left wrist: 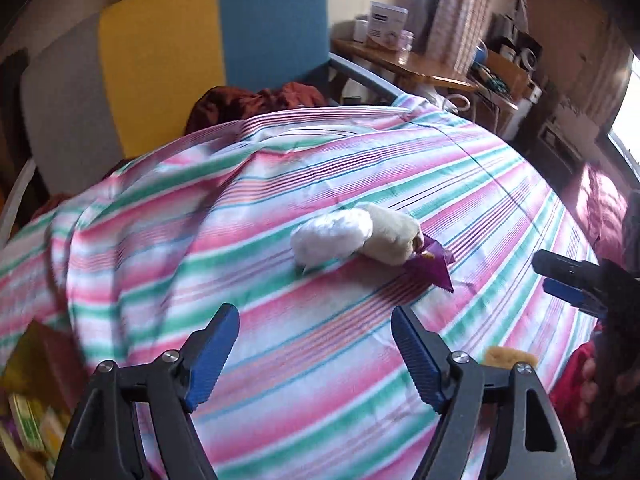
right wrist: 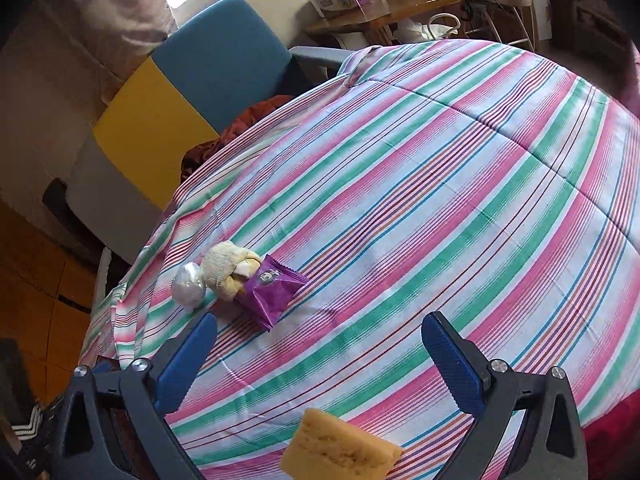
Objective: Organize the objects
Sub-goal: 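Move both grippers back toward the remaining items on the cloth, then grasp the plastic-wrapped white bundle with the left gripper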
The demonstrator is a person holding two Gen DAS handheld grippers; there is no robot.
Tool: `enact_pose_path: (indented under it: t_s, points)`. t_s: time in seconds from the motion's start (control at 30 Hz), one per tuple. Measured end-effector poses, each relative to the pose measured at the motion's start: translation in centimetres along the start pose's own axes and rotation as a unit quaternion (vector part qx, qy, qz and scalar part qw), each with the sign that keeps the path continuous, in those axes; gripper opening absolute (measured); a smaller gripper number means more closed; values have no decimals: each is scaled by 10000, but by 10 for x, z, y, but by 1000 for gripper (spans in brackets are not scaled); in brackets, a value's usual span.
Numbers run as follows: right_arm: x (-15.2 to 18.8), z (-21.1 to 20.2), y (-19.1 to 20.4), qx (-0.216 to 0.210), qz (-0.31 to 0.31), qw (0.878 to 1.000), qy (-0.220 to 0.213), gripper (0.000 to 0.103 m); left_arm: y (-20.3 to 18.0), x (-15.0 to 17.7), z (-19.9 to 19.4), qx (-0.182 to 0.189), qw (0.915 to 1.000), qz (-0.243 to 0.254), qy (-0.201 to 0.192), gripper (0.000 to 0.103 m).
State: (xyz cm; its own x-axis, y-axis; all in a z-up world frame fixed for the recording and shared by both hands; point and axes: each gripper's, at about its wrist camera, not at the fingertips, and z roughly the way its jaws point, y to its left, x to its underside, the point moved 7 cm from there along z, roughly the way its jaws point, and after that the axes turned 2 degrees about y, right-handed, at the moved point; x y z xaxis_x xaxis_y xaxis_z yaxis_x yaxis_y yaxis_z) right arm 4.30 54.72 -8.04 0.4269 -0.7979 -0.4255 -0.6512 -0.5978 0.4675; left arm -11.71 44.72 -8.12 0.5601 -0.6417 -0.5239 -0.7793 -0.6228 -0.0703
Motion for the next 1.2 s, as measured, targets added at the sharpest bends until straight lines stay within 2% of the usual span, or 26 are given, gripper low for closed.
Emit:
enact_pose_path:
  t_s: [0.1, 0.23, 0.4, 0.43, 0.47, 0.53, 0.6, 0.83, 0.9, 1.07, 1.1, 1.2]
  points:
    - [1, 1, 2, -117, 17, 9999, 54, 103, -13, -18, 21, -23, 9990, 443, -33, 81]
    - [4, 6, 6, -198, -37, 9996, 177, 103, -22, -37, 40, 40, 9972, 736, -140, 89]
    - [6, 10, 8, -252, -53, 9993, 283, 103, -4, -49, 79, 339, 9994, 85, 63, 88]
    - [7, 11, 7, -253, -44, 9992, 299, 103, 0, -48, 84, 373, 9992, -53, 92, 83]
    - [7, 12, 7, -256, -34, 9992, 314, 103, 4, -46, 90, 534, 9982, -250, 143, 62]
    - [7, 13, 6, -239, -37, 9992, 330, 103, 10, -41, 92, 721, 9957, -550, 176, 58]
    - [7, 13, 6, -221, -62, 9992, 335, 103, 11, -34, 86, 812, 9949, -581, 136, 41]
    - [6, 12, 5, -144, -92, 9994, 301, 103, 8, 11, 54, 635, 9960, -603, 170, 41]
    - [6, 13, 4, -95, -105, 9995, 295, 103, 4, 28, 42, 671, 9954, -630, 261, 41]
    - [6, 16, -2, 54, -63, 9994, 341, 103, -10, 68, 16, 390, 9965, -497, 539, 41]
    - [6, 17, -3, 76, -58, 9994, 342, 103, -13, 75, 13, 437, 9960, -481, 607, 42]
    - [7, 17, -4, 134, -82, 9993, 338, 103, -26, 88, 3, 435, 9962, -191, 726, 53]
